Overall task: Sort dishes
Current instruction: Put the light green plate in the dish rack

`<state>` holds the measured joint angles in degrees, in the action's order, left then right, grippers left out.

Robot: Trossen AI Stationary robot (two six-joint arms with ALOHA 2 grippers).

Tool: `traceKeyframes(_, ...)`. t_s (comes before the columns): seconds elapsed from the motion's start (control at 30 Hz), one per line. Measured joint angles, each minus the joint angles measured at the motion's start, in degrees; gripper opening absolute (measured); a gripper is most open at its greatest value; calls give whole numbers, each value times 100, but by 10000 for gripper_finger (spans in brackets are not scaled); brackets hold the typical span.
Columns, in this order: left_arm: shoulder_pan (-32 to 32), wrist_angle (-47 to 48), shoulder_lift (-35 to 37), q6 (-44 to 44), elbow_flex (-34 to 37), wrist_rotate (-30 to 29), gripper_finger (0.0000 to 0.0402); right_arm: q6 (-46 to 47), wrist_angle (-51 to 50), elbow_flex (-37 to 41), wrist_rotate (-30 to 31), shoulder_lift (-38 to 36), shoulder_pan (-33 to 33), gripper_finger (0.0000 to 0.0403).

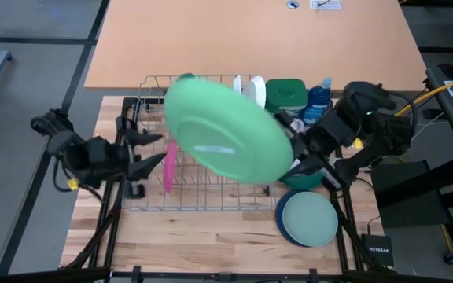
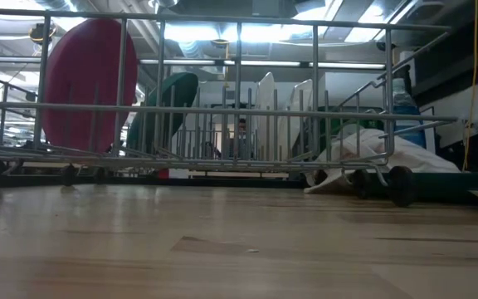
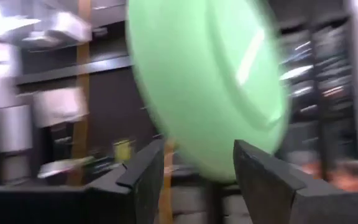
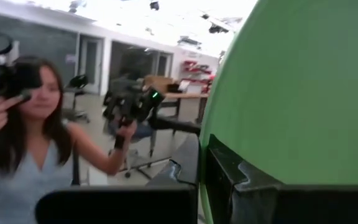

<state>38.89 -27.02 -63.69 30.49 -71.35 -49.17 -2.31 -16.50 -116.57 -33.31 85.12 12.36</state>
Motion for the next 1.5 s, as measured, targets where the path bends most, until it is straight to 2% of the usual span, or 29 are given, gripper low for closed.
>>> traceKeyframes(0.1, 13, 154, 83, -405, 0, 528, 184, -120, -85, 0, -161, 63, 0, 12)
traceKeyframes(0.27, 7, 184, 91, -393, 0, 551, 184, -121, -50, 0, -647, 191, 0, 12)
traceKeyframes(0.53, 11, 290, 91, -332, 0, 591, 184, -131, -50, 0, -881, 333, 4, 12)
traceKeyframes(0.73, 7, 399, 91, -349, 0, 1457, 184, -135, -28, 0, -921, 421, 2, 12)
traceKeyframes(0.83, 7, 429, 91, -349, 0, 1685, 184, -134, -46, 0, -930, 443, 5, 12)
traceKeyframes(1.1, 11, 552, 91, -344, 0, 1706, 184, -131, -46, 0, -978, 476, 4, 12)
traceKeyframes(1.23, 11, 492, 91, 47, 0, 1665, 184, -125, 37, 0, -865, 478, 4, 12)
traceKeyframes(1.33, 12, 471, 93, 549, 0, 1409, 184, -93, 265, 0, -700, 478, 7, 12)
traceKeyframes(1.5, 11, 510, 93, 746, -2, 677, 184, -7, 764, 0, -534, 476, 2, 12)
